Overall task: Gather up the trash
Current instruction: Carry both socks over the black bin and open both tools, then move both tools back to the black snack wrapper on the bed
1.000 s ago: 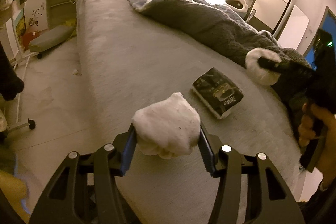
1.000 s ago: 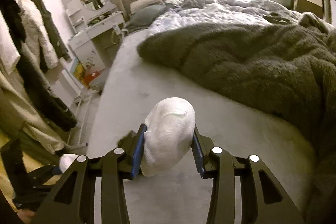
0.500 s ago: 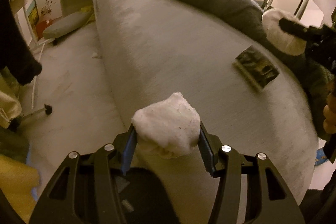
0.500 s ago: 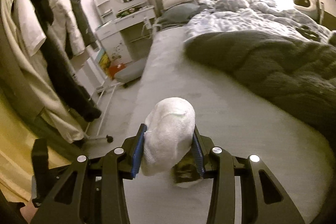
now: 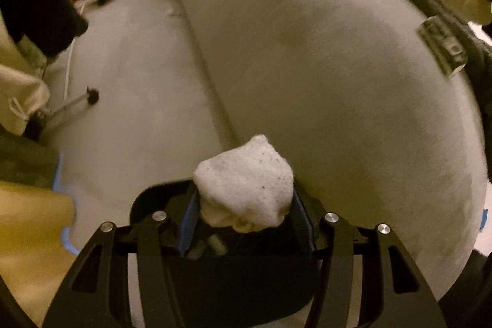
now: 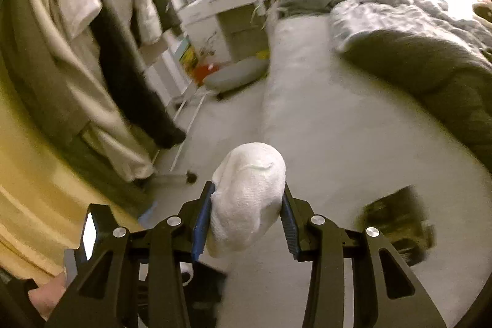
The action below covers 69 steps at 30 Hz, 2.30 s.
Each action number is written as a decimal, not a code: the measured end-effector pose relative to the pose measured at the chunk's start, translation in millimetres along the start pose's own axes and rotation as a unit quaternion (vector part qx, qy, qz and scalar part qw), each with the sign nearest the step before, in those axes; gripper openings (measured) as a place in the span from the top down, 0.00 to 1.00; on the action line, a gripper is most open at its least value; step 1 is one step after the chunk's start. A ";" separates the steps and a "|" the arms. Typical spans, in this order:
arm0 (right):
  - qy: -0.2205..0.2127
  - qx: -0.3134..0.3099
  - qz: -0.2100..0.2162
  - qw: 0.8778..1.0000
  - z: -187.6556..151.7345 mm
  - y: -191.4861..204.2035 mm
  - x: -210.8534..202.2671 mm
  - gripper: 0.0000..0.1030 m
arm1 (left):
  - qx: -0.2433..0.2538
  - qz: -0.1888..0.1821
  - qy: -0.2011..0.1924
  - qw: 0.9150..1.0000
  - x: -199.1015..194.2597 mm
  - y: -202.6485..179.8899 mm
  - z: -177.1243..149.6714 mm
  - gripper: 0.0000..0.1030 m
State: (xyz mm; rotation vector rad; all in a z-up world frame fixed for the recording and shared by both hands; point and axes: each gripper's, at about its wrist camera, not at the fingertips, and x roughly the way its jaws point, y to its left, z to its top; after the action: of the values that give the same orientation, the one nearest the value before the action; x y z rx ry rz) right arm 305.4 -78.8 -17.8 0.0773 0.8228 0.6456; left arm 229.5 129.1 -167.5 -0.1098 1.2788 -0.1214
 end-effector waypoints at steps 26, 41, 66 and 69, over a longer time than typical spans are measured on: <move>0.240 -0.122 0.035 0.962 -67.8 112.6 146.8 0.59 | 0.009 -0.020 0.087 0.996 5.7 84.7 -71.7 0.22; 0.353 -0.191 0.016 0.916 -132.3 136.7 201.5 0.59 | -0.054 -0.011 -0.019 0.998 -49.3 129.1 -57.4 0.20; 0.330 -0.250 0.023 0.910 -146.3 153.7 158.2 0.28 | -0.082 0.036 -0.314 0.945 -185.2 98.5 -10.4 0.10; 0.297 -0.258 0.024 0.919 -133.3 151.7 141.8 0.23 | -0.073 0.035 -0.326 0.942 -188.7 80.0 -4.1 0.08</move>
State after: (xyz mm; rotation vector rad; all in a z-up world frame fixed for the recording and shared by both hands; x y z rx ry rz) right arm 206.3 99.7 -156.3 -0.6103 1.2068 0.9353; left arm 174.5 236.6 -1.9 -0.2120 0.6259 0.0716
